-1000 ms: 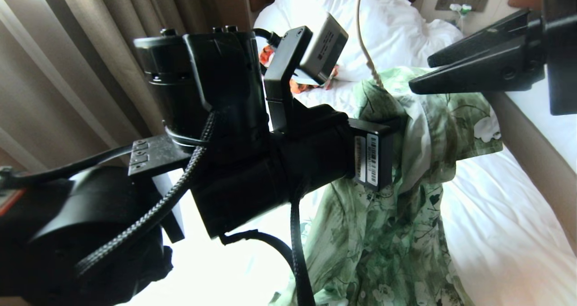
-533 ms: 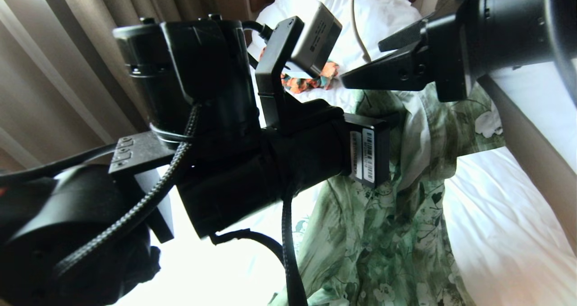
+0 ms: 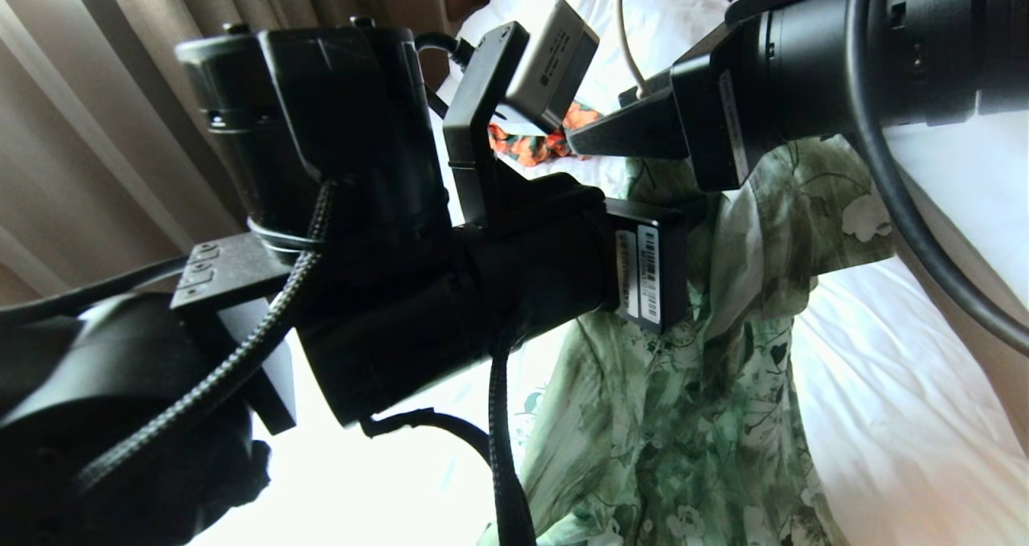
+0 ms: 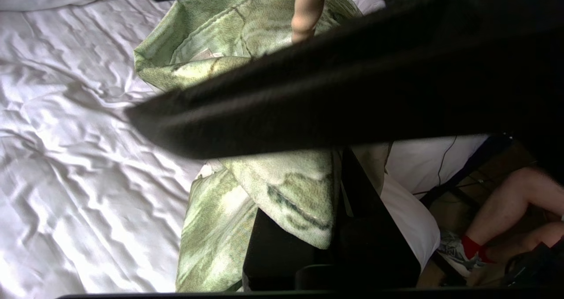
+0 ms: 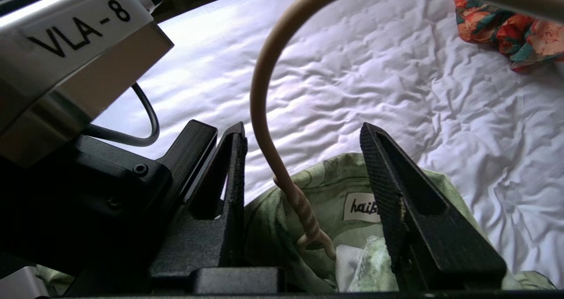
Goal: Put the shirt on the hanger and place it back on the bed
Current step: Take the clothes hanger out of the clothes
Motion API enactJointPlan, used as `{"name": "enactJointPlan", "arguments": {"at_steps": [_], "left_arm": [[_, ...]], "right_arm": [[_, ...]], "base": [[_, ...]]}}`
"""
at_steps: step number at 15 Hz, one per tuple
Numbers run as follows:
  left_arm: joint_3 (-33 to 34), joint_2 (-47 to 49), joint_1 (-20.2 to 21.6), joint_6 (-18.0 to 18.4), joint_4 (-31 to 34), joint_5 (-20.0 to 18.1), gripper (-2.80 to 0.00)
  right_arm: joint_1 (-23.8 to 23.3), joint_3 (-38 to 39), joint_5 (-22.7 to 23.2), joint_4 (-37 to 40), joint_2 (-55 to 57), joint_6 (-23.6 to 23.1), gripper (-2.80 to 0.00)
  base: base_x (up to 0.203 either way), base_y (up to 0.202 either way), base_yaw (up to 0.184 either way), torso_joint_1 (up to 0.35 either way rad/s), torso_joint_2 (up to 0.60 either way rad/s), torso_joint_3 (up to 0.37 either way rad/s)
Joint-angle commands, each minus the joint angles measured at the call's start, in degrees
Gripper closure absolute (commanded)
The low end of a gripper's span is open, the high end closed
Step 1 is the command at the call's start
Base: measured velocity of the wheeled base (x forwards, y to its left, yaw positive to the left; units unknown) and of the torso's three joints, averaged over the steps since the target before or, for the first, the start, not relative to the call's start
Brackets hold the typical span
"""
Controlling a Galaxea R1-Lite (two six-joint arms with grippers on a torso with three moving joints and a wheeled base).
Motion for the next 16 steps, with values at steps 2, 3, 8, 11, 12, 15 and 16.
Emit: {"name": "enactJointPlan", "arguments": {"at_steps": [2,3,8,11,12,15,16], "left_arm": [[0.4,-0.39,0.0,-0.05,-0.22,0.03,0.0],[0.51,-0.49,0.0,-0.05,-0.22,0.12,0.0],[1.8,-1.83,0.0,-0.05,-0.25,0.15,0.0],[3.61,-3.23,-0.07,0.04,-0.3,0.16,-2.8],[4.54,-4.08,-0.09,0.02,-0.29,0.13,-2.8],[8.54,-7.62,-0.09,0.04,-0.22,0.34,-2.8],[9.43,-8.63,-0.02,0.04,-0.18,0.51,-2.8]], "right_arm": [[0.04,-0.04,0.0,-0.02,0.2,-0.06,0.0],[0.04,-0.07,0.0,-0.61,0.67,0.74,0.0],[0.15,-0.16,-0.18,-1.55,0.06,1.58,0.0],[0.21,-0.41,-0.36,-1.55,0.06,1.49,0.0],[0.21,-0.43,-1.23,-1.55,0.06,1.49,0.0],[0.21,-0.34,-1.94,-1.55,-0.01,1.49,0.0],[0.3,-0.34,-1.94,-1.63,-0.12,1.49,0.0]], "base": [[0.0,0.0,0.0,0.0,0.0,0.0],[0.0,0.0,0.0,0.0,0.0,0.0],[0.0,0.0,0.0,0.0,0.0,0.0],[0.0,0.0,0.0,0.0,0.0,0.0],[0.0,0.0,0.0,0.0,0.0,0.0],[0.0,0.0,0.0,0.0,0.0,0.0],[0.0,0.0,0.0,0.0,0.0,0.0]]}}
